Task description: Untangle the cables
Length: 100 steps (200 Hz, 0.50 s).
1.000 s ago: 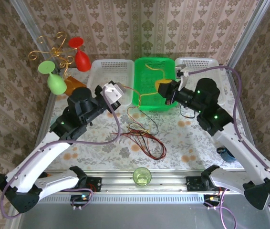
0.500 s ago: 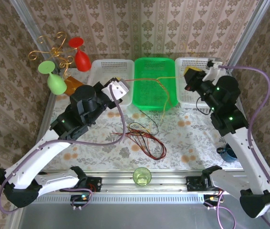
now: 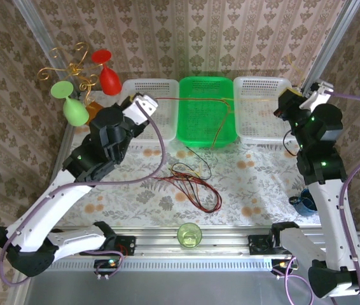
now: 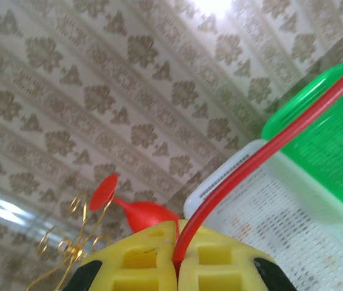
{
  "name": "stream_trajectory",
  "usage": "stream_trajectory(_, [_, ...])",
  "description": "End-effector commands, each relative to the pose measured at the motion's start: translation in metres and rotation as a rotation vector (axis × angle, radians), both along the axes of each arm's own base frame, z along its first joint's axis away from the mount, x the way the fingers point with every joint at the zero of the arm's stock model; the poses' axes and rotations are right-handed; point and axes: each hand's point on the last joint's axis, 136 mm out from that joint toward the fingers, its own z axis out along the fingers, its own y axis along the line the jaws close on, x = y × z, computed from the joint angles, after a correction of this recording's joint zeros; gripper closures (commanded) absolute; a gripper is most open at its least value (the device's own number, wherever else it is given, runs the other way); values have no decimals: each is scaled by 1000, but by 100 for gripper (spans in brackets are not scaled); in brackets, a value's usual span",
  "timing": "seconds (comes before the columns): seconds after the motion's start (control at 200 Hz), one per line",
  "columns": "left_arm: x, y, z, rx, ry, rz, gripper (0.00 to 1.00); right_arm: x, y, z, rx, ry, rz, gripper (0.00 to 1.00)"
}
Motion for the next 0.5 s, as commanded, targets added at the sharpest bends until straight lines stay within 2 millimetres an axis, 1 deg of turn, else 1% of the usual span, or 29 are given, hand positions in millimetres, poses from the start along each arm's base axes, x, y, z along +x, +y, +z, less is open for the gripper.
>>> stream_trajectory(0.0, [-5,52,23,-92,-13,192,100,-15,-43,-4,20,10,-199,100])
stream_trajectory(0.085, [-7,64,25,-121,-17,226,100,-22,-61,-8,36,7,-273,100])
stream_trajectory(0.165, [-10,75,28,-158,-26,255,100,-27,-72,-10,42,5,-320,100])
stream_trajectory(0.24, [-12,79,27,-177,-24,255,100,-31,-80,-14,42,14,-358,100])
stream_trajectory(0.35, [-11,80,22,-163,1,271,100,-39,-94,-16,43,23,-436,100])
stream_trajectory(0.495, [-15,95,21,-161,-2,328,100,-50,-115,-17,30,33,-550,100])
